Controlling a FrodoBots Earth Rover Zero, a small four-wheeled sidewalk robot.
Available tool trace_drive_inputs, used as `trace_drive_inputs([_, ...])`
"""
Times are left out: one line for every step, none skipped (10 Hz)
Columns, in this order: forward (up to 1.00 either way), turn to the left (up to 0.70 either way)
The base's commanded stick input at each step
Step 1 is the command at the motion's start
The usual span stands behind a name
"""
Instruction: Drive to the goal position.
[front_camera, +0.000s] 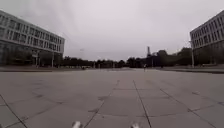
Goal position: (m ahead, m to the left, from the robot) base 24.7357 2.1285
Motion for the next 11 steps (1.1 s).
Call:
trace_drive_inputs([0.05, 0.00])
trace_drive_inputs([0.05, 0.00])
trace_drive_inputs([0.05, 0.00])
trace_drive_inputs([0.05, 0.00])
trace_drive_inputs([0.05, 0.00])
trace_drive_inputs([0.05, 0.00])
trace_drive_inputs([0.05, 0.00])
trace_drive_inputs([0.05, 0.00])
trace_drive_inputs([0.05, 0.00])
trace_drive_inputs([0.05, 0.00])
trace_drive_inputs([0.05, 0.00])
